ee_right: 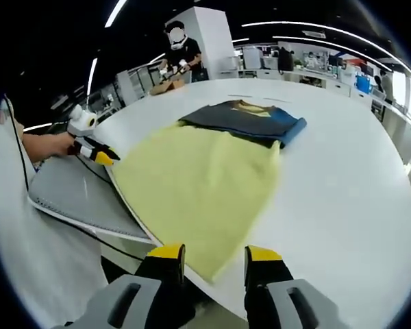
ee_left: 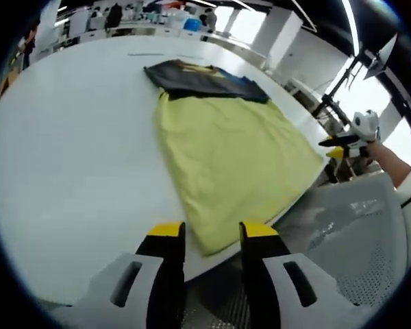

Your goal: Fold the garment on the visible template until the final outline fits inside the template.

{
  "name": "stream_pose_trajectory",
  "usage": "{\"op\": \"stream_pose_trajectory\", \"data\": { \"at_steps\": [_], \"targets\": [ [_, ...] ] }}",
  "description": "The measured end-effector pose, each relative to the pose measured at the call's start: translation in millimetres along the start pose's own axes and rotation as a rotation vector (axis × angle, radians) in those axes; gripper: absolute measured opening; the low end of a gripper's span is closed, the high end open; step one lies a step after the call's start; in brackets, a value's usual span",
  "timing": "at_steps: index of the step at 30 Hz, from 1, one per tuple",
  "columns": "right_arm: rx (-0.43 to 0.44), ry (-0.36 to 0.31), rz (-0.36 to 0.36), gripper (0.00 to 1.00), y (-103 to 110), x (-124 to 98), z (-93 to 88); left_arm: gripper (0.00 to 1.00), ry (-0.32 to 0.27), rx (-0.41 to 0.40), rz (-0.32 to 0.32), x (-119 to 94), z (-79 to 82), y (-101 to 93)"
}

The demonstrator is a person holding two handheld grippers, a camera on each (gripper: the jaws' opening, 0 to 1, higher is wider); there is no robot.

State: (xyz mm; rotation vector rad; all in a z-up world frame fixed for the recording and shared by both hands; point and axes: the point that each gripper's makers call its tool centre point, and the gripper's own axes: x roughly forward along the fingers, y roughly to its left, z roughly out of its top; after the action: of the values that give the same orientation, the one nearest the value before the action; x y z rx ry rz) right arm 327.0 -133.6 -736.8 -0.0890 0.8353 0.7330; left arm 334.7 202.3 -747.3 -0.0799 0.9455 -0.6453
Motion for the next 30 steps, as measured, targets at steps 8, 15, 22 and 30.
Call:
{"op": "stream_pose_trajectory", "data": {
  "at_steps": [8, 15, 22, 30],
  "targets": [
    [0.004, 0.025, 0.004, 0.24, -1.1, 1.3, -10.0, 0.23, 0.038, 0.005, -0.001, 0.8, -7.3, -0.8],
    [0.010, 0.051, 0.013, 0.17, 0.1, 4.2, -19.1, 0.19, 0.054, 0.008, -0.008, 0.3, -9.7, -3.3],
    [0.018, 0.061, 0.027, 0.13, 2.4, 7.1, -22.9, 0.10, 0.082, 0.009, -0.021, 1.5, -15.6, -1.6],
    [0.028, 0.060, 0.029, 0.07, 0.3, 7.5, -23.5, 0.06, 0.075, -0.015, -0.023, 2.8, -15.2, 1.0]
  ]
}}
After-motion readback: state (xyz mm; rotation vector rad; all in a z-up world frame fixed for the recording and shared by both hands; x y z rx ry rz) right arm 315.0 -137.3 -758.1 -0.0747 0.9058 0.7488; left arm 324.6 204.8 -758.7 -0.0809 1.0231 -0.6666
